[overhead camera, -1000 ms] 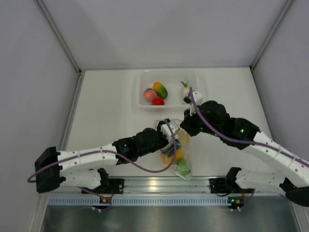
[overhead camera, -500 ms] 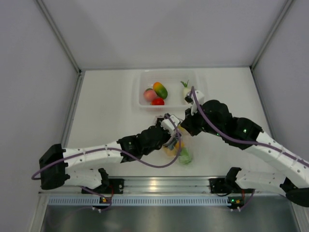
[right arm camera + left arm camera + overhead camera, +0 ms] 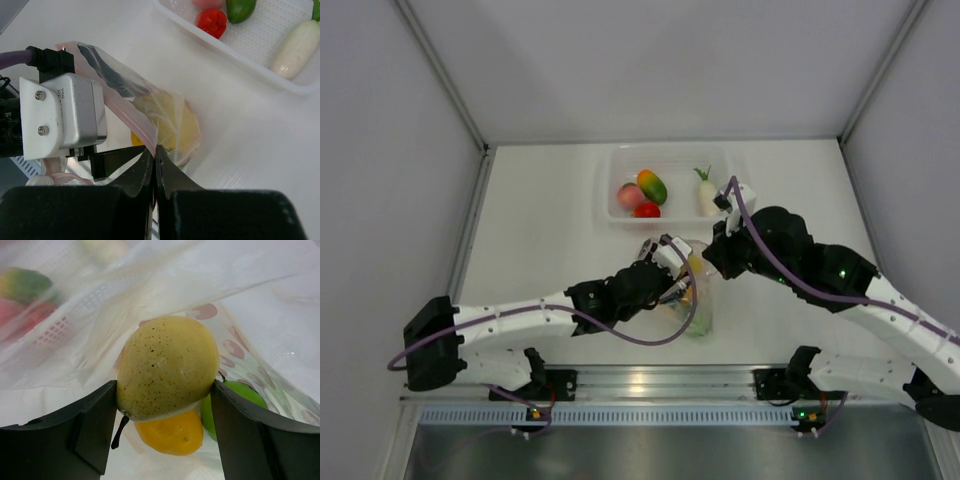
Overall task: Open the zip-top bag and remove the fake food
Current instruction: Pick up the fake fruit from the zipper food storage bag.
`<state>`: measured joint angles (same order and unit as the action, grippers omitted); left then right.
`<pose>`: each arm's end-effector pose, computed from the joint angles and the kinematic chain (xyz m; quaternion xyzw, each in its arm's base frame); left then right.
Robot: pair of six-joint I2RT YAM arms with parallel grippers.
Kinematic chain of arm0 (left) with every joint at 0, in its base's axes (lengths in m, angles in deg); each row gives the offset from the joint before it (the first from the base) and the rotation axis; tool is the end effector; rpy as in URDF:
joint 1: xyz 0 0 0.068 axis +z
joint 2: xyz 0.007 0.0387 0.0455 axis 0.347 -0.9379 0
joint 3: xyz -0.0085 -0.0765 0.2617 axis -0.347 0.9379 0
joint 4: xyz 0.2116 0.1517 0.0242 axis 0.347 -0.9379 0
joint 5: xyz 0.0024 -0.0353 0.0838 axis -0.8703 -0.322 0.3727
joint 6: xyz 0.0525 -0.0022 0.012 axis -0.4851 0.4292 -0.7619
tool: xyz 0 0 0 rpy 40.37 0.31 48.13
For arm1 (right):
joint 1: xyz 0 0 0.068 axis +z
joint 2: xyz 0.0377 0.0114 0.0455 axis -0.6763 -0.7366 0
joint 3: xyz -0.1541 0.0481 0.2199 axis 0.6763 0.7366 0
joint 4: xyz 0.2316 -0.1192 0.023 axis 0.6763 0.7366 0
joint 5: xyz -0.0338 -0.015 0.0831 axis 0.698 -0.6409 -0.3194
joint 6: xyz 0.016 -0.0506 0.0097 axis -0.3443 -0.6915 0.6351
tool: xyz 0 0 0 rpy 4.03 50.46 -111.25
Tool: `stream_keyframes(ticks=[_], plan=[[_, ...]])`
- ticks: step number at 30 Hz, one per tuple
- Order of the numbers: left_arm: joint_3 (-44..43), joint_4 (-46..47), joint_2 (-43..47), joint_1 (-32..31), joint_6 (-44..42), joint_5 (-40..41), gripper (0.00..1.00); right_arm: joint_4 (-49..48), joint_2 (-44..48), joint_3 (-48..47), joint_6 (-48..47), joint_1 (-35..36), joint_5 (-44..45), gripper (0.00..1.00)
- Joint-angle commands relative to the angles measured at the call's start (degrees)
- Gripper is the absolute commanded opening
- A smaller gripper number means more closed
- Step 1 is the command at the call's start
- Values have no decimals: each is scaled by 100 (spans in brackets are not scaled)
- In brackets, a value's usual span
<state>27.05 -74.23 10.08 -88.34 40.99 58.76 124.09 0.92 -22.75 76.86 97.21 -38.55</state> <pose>0.1201 -0.2593 0.2732 0.3203 0.7593 -0.1881 0.5343 0.1128 0.1491 0.3999 -0.2552 0.8212 0.2293 0.4559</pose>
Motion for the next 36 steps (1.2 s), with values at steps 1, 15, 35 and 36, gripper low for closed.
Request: stream_keyframes(ticks=[1,15,35,36], plan=[[42,75,392,27,235,339,0,82,143,46,-29,81,137,0],[-292,101,542,35,921,-170,0,-455,117,513,-37,81,530,0],[481,452,1500,27,780,-2105,0,-156,-568,223,-213,81,3157,0],[586,540,1649,35,780,-2026,0,-95,-612,214,-213,81,3342,0]])
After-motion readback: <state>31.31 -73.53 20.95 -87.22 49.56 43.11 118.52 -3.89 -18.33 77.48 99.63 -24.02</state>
